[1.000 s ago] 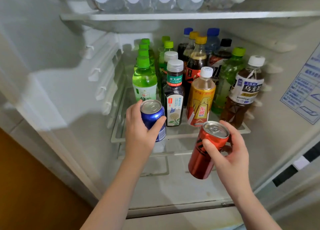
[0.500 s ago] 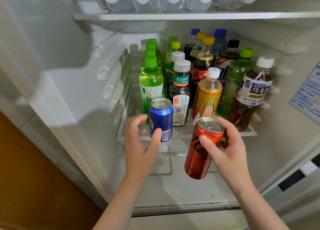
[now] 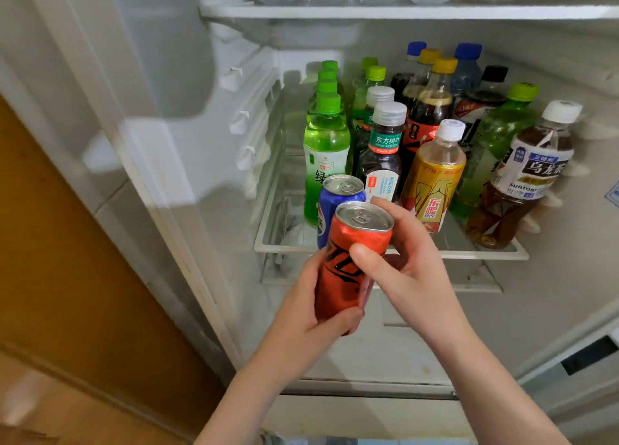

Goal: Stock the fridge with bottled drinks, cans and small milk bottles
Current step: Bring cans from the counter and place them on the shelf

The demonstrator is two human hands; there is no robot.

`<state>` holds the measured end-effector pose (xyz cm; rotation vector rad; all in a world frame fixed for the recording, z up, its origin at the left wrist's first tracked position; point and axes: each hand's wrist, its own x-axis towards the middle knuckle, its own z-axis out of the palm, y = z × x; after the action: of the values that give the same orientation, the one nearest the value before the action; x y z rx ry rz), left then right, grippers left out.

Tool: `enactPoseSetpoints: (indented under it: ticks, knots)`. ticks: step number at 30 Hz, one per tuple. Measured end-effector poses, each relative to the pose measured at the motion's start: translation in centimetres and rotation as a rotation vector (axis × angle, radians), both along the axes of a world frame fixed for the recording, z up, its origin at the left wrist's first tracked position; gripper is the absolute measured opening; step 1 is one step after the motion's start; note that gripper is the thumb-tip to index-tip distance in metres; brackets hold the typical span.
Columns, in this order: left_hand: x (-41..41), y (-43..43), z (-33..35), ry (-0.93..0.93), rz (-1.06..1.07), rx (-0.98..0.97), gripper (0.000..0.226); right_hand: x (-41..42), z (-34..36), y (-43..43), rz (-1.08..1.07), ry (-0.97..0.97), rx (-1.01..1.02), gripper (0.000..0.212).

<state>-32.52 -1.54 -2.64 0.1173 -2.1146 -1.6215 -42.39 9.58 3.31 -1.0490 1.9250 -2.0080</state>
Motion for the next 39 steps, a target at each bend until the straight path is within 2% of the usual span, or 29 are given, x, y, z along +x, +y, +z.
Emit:
enactPoseSetpoints:
  ticks: [3, 6, 9, 11, 16, 23, 31, 35, 37, 39]
  knots:
    - [0.5, -0.5, 0.4, 0.077, 0.117, 0.081, 0.065, 0.1, -0.2, 0.3, -0.035, -0.046, -0.045, 0.051]
    - [-0.4, -1.7, 1.3, 0.167, 0.265, 0.105, 0.063, -0.2, -0.8, 1.1, -0.18, -0.127, -0.076, 0.041]
    - [-2.1, -3.6, 2.0, 0.172, 0.376, 0.098, 0.062, -0.4, -1.7, 2.0, -0.32, -0.174, -0.114, 0.023]
    - [-3.3, -5.1, 1.8, 0.138, 0.421, 0.089, 0.066, -0.4, -2.2, 2.6, -0.356, -0.175, -0.126, 0.018]
    - [-6.0, -6.5, 0.9, 0.084, 0.523, 0.069, 0.074, -0.6, -3.2, 3.7, -0.339, -0.189, -0.099, 0.021]
    - [-7.6, -7.2, -0.2, 0.027, 0.581, -0.011, 0.076, -1.5, -4.1, 4.2, -0.462, -0.243, -0.144, 0.023]
    - [-8.4, -8.5, -0.6, -0.035, 0.682, -0.108, 0.08, -2.3, -5.6, 3.9, -0.432, -0.265, -0.15, 0.025]
    - [-7.0, -8.1, -1.5, -0.022, 0.628, -0.153, 0.083, -1.8, -6.4, 4.0, -0.424, -0.268, -0.171, 0.029]
    - [-5.3, -7.1, -2.2, 0.04, 0.611, -0.135, 0.072, -1.4, -6.8, 4.3, -0.433, -0.277, -0.183, 0.03]
    - [-3.1, -5.5, -3.1, 0.102, 0.629, -0.17, 0.049, -0.7, -7.2, 4.7, -0.439, -0.281, -0.173, 0.03]
